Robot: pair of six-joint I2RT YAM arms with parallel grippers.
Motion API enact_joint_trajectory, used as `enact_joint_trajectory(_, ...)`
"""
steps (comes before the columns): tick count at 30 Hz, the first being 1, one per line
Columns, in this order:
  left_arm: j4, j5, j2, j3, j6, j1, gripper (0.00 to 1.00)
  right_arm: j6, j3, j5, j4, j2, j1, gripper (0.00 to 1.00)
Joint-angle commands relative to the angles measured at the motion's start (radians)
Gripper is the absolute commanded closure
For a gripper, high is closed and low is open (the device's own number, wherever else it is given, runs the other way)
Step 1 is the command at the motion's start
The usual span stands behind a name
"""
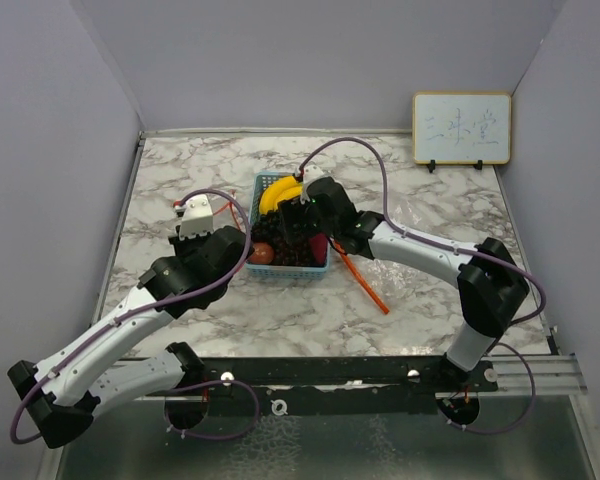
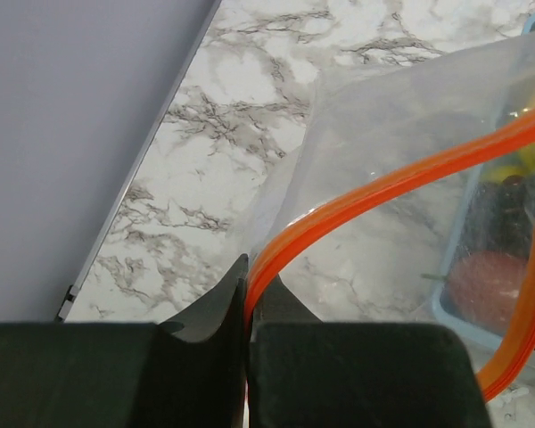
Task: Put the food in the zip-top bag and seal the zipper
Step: Pick up the fake fruit from the bin.
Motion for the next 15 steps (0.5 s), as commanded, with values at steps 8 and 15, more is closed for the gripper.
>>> enact_joint_trajectory(8, 0.048, -0.03, -0.037, -0.02, 0.006, 0.013, 1.0, 0.002, -0.005, -0.154, -0.008, 0.019, -0.004, 0.15)
enact_joint_trajectory(15, 0.053, -0.033, -0.056, -0.022, 0.008, 0.013, 1.0, -0.004, 0.066, -0.058, 0.015, 0.122, -0.004, 0.15)
